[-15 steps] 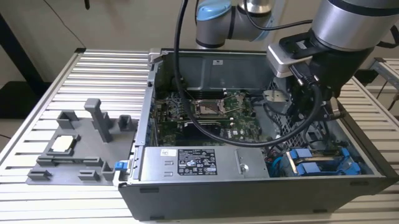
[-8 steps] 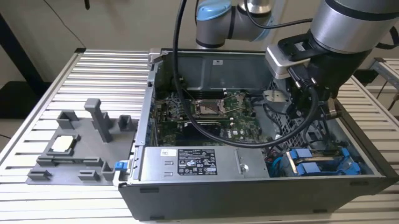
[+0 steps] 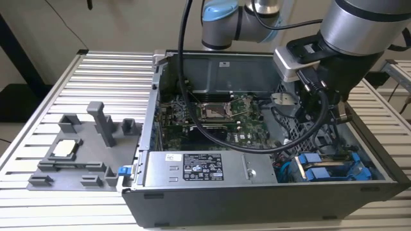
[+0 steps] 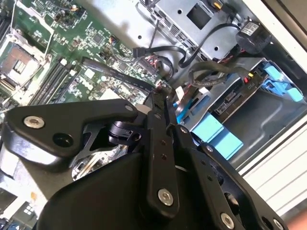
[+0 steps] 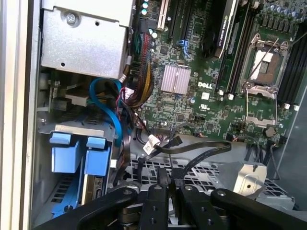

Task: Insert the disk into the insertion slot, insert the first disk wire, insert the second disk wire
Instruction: 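Insert the second disk wire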

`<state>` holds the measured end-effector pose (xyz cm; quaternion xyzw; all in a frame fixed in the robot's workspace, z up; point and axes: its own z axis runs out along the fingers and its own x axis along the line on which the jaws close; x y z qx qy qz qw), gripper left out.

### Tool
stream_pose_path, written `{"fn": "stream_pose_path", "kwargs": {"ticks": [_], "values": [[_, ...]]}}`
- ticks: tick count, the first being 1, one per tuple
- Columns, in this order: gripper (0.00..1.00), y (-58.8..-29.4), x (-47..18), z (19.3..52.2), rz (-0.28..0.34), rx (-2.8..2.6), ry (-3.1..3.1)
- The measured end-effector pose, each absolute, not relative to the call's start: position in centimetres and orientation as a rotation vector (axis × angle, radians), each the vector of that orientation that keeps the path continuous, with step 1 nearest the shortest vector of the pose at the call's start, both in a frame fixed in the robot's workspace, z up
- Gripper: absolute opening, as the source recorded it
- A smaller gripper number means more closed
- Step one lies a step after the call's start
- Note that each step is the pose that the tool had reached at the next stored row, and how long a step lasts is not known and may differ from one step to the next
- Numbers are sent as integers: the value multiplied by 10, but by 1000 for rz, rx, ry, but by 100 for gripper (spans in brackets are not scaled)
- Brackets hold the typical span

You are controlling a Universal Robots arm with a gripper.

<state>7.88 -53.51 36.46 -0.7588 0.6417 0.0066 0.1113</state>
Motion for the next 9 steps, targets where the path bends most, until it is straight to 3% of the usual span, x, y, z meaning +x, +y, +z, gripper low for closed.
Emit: {"fn": "stream_pose_path", "kwargs": {"ticks": [9], "values": [[16, -545, 79, 365, -47, -2270, 1917]]}}
